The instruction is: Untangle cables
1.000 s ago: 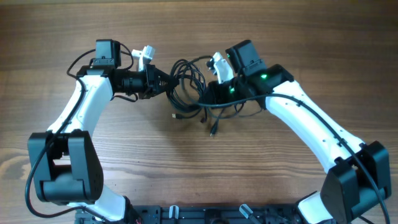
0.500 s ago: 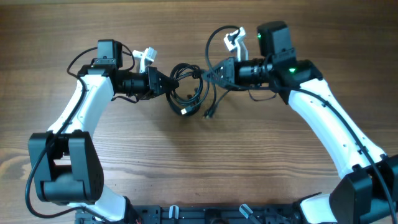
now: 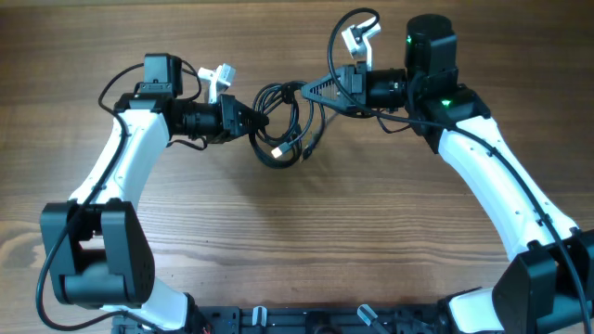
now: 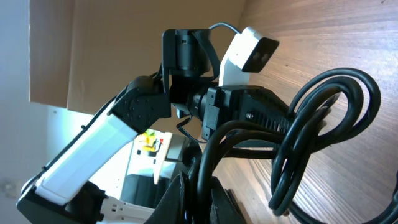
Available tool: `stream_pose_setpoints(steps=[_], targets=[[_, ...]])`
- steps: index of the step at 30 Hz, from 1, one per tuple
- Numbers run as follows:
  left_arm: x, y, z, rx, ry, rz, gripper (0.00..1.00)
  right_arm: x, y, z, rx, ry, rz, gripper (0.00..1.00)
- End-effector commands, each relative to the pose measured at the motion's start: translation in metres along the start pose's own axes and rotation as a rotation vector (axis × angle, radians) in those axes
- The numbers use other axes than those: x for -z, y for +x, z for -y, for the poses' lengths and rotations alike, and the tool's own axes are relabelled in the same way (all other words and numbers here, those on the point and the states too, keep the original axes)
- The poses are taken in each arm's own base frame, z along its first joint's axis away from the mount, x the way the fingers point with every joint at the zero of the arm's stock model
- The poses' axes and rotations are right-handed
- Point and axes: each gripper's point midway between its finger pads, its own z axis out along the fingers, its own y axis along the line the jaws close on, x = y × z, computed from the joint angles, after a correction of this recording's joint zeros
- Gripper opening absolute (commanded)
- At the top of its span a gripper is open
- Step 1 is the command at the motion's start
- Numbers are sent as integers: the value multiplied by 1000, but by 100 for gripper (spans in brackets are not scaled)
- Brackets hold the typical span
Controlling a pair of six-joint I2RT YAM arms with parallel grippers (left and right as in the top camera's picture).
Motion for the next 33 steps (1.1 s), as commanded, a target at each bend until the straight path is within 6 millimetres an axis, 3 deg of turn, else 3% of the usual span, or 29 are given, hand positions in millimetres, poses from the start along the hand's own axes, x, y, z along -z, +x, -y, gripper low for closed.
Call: stream_pose_setpoints(steps=[1,3,8,12,19,21,23,24,29,33], targets=[[5,6,-70,44,-334,6,4,16,-3,-44,114,-88,-12,4],[8,8,-78,55,-387,2,7,15,-4,-43,110,-82,-8,4],[9,10,-81,61,-405,-2,27,15,-4,-40,110,-71,-4,4],[9,11,-82,64,-406,-5,50,15,-2,-31,89,-40,-1,4],[10,18,-82,89,-409,-29,60,14,0,-20,57,5,5,4],[9,24,-85,103,-410,-41,71,14,0,-20,56,4,6,4],[7,29,-87,111,-407,-53,95,14,0,-20,56,3,6,4],[5,31,-85,104,-390,-58,100,14,0,-20,56,3,6,4],[-2,24,-39,-59,-88,-59,100,14,2,-22,55,-8,-5,4],[6,21,4,-203,189,-22,100,14,3,-24,52,-15,-11,4]])
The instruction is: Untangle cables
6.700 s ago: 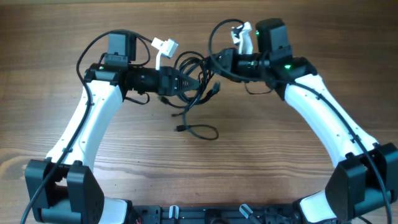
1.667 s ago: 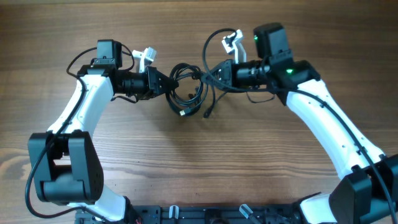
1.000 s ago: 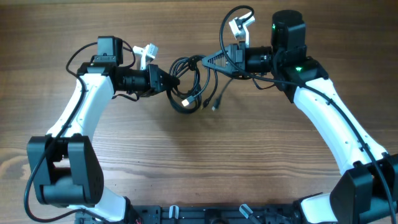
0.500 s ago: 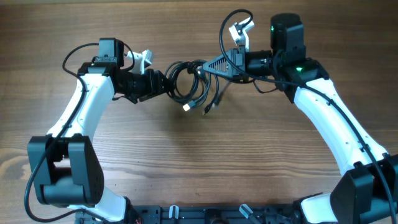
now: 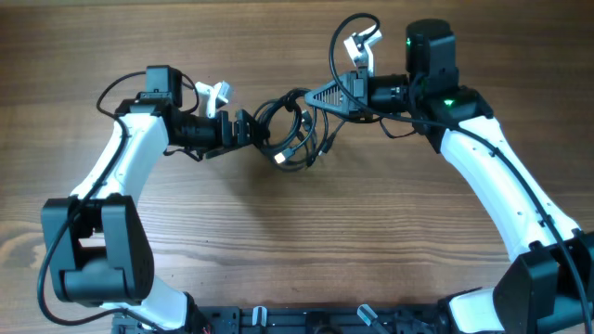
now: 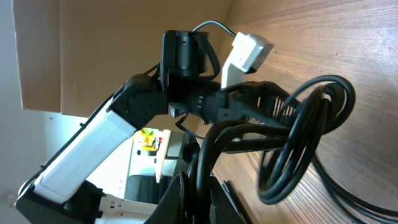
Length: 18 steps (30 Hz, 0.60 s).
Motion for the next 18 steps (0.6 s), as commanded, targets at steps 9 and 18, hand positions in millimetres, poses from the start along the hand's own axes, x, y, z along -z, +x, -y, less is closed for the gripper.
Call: stream_pose_setpoints(steps=[9,18], targets=[[3,7,6,-138,95,-7,100,12,-2,-38,112,-62,3,4],[3,5,-24,62,-84,-8,100,12,-4,-33,106,-41,14,4]])
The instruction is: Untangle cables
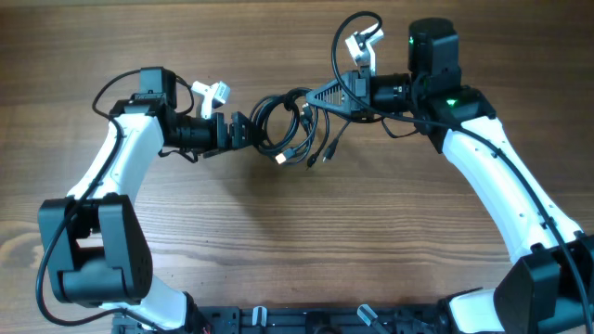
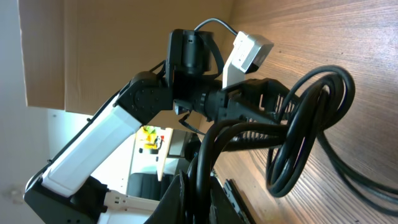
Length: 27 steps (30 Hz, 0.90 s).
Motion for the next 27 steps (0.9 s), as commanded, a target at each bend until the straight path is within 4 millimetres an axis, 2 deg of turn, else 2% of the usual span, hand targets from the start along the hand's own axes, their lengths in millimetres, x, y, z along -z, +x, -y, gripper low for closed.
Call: stream_pose_setpoints(steps=[1,2,3,5,8,11,14,17,19,23,27], targets=[[-3,3,0,32,33,-8,100,9,-4,-27,101,-22,19,4],[-1,2,16,-20,128,-1,100,9,-2,-17,93,18,20,4],[-1,1,21,-34,159,5,100,9,0,-7,84,60,25,4],[-1,-1,20,-41,154,10,100,13,5,24,48,208,45,4],[-2,0,8,-39,83,6,100,33,16,89,-32,545,67,4],[-2,-1,1,-36,48,7,100,38,25,117,-30,696,40,4],[0,-3,-2,-38,38,16,99,32,32,137,-27,790,5,4],[1,-4,-4,-39,26,20,99,17,41,148,-12,832,-39,4],[1,-3,-4,-39,27,20,99,-3,54,152,3,836,-98,4],[0,-3,-4,-39,28,18,99,-19,64,143,-13,790,-122,4],[-1,-3,-3,-37,29,14,99,-38,66,121,-99,629,-127,5]])
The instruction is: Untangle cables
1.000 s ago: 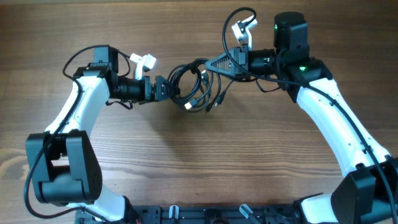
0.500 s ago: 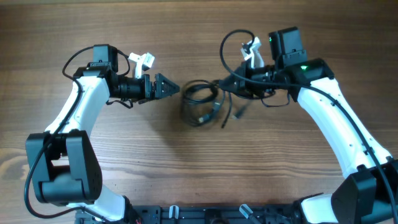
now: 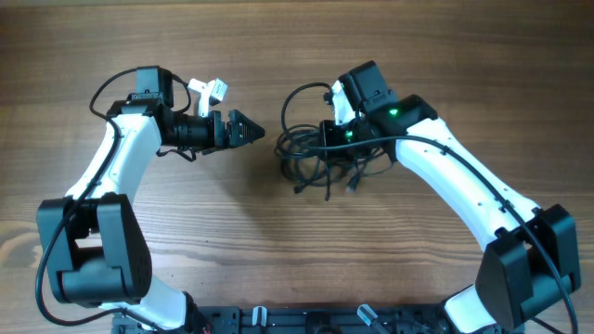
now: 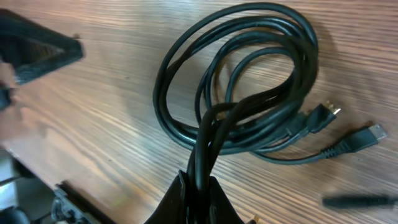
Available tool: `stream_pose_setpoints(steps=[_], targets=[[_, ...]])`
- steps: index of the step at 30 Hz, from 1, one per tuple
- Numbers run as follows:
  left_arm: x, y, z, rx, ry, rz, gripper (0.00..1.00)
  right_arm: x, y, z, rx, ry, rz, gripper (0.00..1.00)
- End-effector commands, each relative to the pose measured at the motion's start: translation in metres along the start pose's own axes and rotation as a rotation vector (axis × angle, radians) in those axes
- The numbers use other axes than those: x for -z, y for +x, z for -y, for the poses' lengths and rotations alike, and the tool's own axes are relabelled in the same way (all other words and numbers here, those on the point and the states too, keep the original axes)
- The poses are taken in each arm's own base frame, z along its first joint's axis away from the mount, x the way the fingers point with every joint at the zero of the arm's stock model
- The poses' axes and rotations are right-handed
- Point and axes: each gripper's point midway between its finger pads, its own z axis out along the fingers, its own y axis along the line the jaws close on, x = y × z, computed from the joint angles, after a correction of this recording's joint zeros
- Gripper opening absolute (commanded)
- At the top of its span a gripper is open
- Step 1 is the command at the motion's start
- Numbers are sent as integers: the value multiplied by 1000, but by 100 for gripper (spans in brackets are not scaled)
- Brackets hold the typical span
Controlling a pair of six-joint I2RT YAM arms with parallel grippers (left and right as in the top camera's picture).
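Observation:
A bundle of black cables [image 3: 311, 153] lies in tangled loops on the wooden table, right of centre. In the right wrist view the loops [image 4: 249, 74] spread out on the wood, with plug ends [image 4: 329, 115] trailing to the right. My right gripper [image 4: 199, 190] points down and is shut on a few strands that rise from the bundle. My left gripper [image 3: 251, 133] points right with its fingers together in a point, a short gap left of the cables and touching none of them. It shows as a dark wedge [image 4: 40, 53] in the right wrist view.
The wooden table [image 3: 278, 250] carries nothing else. Both arm bases stand at the near edge. A loose thin loop [image 3: 302, 97] of the bundle reaches toward the far side.
My right gripper has swung from level and pointing left to pointing down, and the bundle now lies on the table. The left gripper no longer touches the loops and stands apart, shut.
The bundle hung between both grippers, the right shut on strands and the left at the loops' left side. Over the following moments the left gripper drew further left with the loops stretched between. Now the cables rest on the table, held only by the right.

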Motion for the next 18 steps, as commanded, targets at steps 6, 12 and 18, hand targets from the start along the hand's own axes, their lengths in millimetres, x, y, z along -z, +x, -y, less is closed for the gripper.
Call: stream_pose_setpoints(steps=[6,12,18], targets=[[-4,3,-5,1,-4,-12,99,9,-10,-59,-191,-302,-47,9],[20,-32,-23,170,-25,133,99,1,-4,-73,-149,-287,-36,35],[44,-63,-12,137,-2,214,100,-15,25,-92,-22,-240,-78,62]])
